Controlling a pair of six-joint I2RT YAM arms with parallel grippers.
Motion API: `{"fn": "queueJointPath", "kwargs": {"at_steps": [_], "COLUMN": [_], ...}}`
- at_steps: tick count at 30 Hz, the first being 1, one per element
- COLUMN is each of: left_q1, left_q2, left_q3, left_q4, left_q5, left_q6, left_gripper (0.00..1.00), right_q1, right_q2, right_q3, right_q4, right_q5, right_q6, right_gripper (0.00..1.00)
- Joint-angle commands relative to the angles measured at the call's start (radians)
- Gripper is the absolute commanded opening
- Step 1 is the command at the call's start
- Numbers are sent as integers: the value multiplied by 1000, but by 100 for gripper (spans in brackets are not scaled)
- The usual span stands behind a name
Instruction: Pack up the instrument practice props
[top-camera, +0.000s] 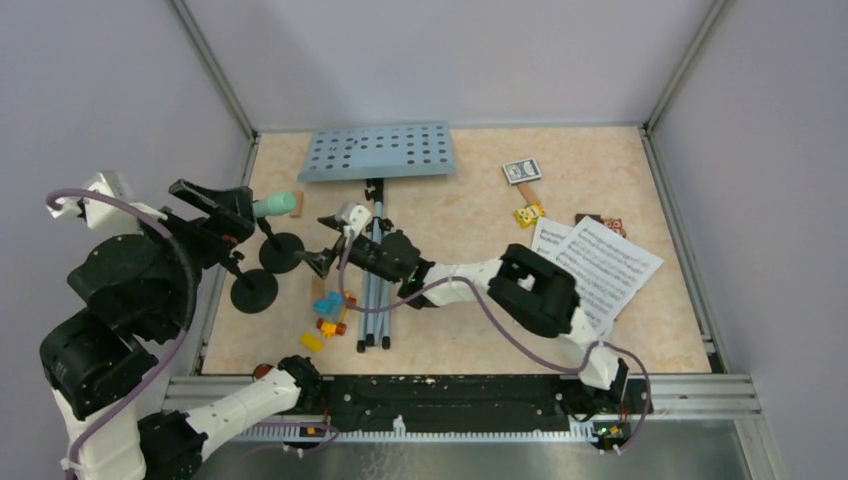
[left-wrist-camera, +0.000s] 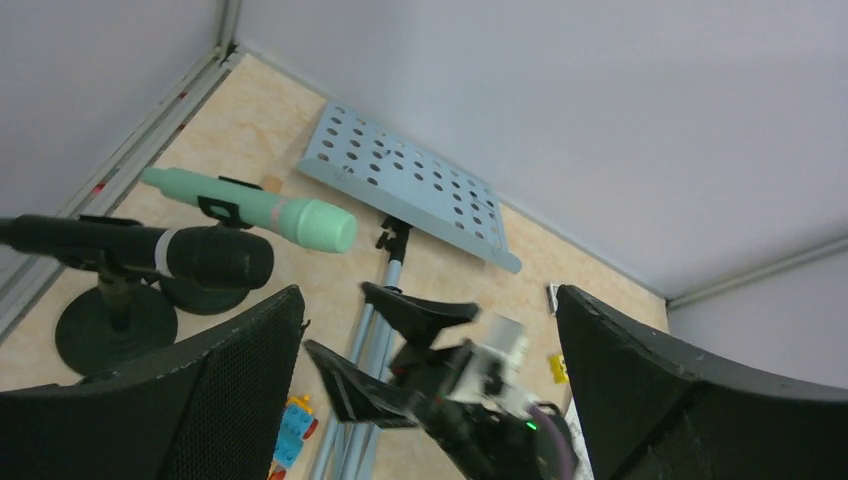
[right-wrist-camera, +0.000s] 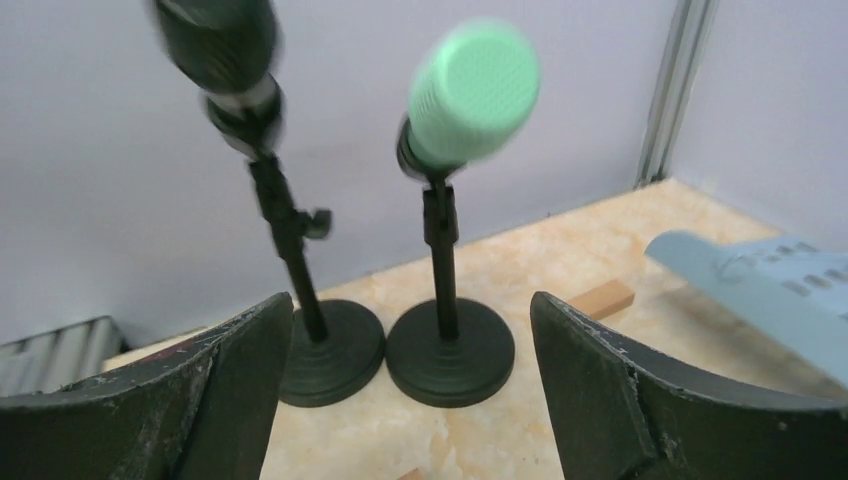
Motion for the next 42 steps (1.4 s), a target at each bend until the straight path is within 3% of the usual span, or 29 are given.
{"fn": "queueJointPath", "kwargs": {"at_steps": [1,5,10,15,19,22,28,30,37,42], "left_q1": [1,1,2,2,29,134,584,706,1021,1065], "left_q2": [84,148,254,292,427,523,792,834,748,665], "left_q3": [67,58,42,-16,84,164,523,573,438,278], "left_q4": [-226,-280,-232,232,414,523,230,143,-84,-89], "left_q5": [-175,-258,-290,-257,-343,-229,316,412,451,427], "left_q6": [-229,-274,-281,113,343,472,270,198,-55,-81], "left_gripper": [99,98,98,99,99,99,99,99,98,98], "right_q1": [6,20,53,58,58,58,58,58,58,58], "right_q2": [-285,-497,-726,-943,-1083,-1157,-1245,-1257,-1268,-1275], "right_q3": [-283,-536,-744,-904,-986,-1024,-1053,-1051,-1034,-1035], "right_q4": [144,128,-29,-160,-254,-310,-383,-405,-501,-547], "right_q5": [-11,27,93,141,163,167,179,185,221,222], "right_q6": [-20,12,33,99,123,131,150,161,238,281], "right_gripper": [86,84,84,84,84,84,84,84,84,84]}}
